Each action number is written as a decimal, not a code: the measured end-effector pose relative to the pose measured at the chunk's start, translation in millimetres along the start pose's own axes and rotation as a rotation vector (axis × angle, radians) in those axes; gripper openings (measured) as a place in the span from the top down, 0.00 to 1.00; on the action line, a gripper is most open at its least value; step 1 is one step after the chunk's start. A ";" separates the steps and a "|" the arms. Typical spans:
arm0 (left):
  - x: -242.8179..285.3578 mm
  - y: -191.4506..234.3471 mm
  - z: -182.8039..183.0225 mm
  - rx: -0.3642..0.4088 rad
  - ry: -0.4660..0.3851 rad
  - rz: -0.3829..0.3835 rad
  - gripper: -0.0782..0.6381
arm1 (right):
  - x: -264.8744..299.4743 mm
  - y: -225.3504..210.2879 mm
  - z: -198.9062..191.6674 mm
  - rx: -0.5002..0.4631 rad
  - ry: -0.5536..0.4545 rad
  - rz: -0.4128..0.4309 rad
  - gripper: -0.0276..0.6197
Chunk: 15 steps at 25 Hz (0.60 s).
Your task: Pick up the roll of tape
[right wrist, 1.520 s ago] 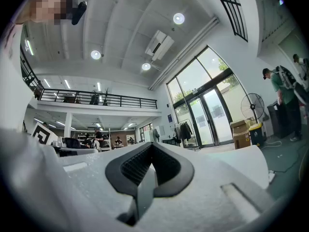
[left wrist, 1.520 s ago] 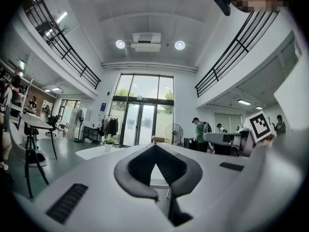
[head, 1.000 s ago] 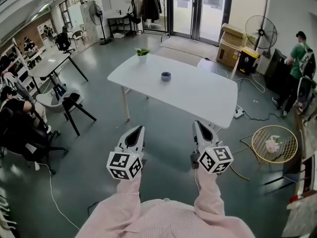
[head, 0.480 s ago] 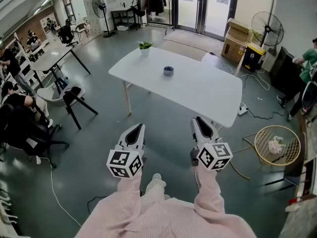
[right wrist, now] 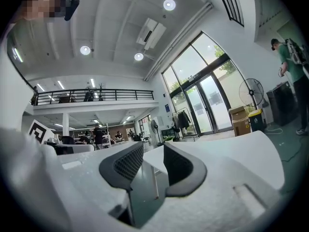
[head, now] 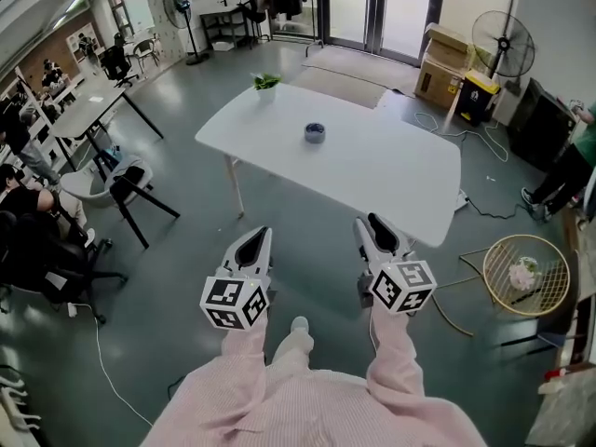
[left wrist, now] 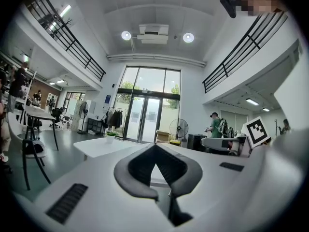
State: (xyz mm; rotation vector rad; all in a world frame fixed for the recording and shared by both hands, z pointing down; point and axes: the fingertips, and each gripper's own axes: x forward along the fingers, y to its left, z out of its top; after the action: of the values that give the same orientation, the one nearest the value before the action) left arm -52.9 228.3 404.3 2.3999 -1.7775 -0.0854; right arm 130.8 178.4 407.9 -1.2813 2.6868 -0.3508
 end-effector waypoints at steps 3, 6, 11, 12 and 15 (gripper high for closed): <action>23.6 16.3 -0.3 -0.005 0.012 -0.007 0.89 | 26.5 -9.7 -3.0 0.010 0.007 -0.007 0.77; 49.0 36.3 0.3 -0.013 0.025 -0.011 0.89 | 56.6 -19.0 -5.4 0.016 0.017 -0.013 0.76; 92.4 63.5 5.9 -0.014 0.036 -0.029 0.89 | 101.4 -34.1 -3.8 0.038 0.027 -0.014 0.76; 100.7 68.3 7.3 -0.015 0.038 -0.034 0.89 | 109.6 -36.6 -2.5 0.043 0.026 -0.012 0.76; 125.4 82.4 13.0 -0.016 0.042 -0.050 0.89 | 133.7 -45.3 2.2 0.048 0.022 -0.018 0.76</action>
State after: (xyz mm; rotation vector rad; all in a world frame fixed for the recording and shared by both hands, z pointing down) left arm -95.7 84.0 410.1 2.4177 -1.6927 -0.0545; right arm 81.5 46.3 414.1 -1.2964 2.6693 -0.4318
